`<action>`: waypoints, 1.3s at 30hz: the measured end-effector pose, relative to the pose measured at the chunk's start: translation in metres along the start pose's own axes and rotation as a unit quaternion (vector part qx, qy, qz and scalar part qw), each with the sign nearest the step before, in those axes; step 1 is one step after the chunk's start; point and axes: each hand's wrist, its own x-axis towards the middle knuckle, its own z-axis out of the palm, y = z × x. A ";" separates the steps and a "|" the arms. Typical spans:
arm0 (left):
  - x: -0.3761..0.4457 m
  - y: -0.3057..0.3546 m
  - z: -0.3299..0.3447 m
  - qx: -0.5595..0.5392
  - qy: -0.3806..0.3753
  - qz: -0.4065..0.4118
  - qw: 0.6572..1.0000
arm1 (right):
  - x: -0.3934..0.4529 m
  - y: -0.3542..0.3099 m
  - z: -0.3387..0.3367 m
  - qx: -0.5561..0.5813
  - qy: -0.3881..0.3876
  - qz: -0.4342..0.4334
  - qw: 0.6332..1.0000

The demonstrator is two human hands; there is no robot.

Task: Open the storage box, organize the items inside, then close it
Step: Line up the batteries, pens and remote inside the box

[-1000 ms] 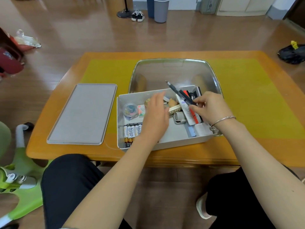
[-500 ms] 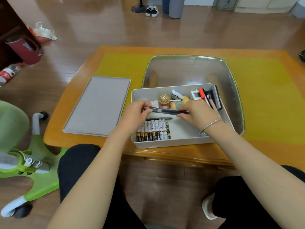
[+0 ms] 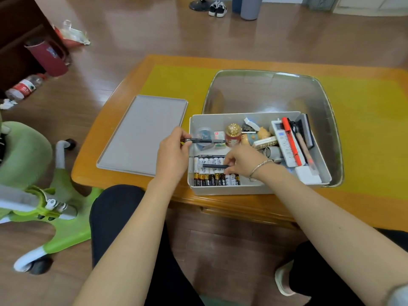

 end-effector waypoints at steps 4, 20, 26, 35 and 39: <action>0.000 -0.001 0.003 0.017 -0.014 -0.012 1.000 | 0.009 -0.002 0.001 -0.021 -0.003 0.004 1.000; 0.004 -0.002 0.013 0.061 -0.090 0.030 0.994 | 0.008 0.022 -0.009 -0.002 0.149 -0.032 0.988; -0.012 0.009 0.030 0.172 -0.085 0.173 0.966 | 0.018 0.026 -0.006 -0.097 0.092 0.010 0.991; -0.024 0.015 0.057 0.216 -0.376 0.052 0.900 | 0.040 0.021 0.003 -0.204 0.025 0.045 0.978; -0.020 0.018 0.058 0.233 -0.403 0.025 0.885 | 0.042 0.021 0.007 -0.216 0.030 0.032 0.975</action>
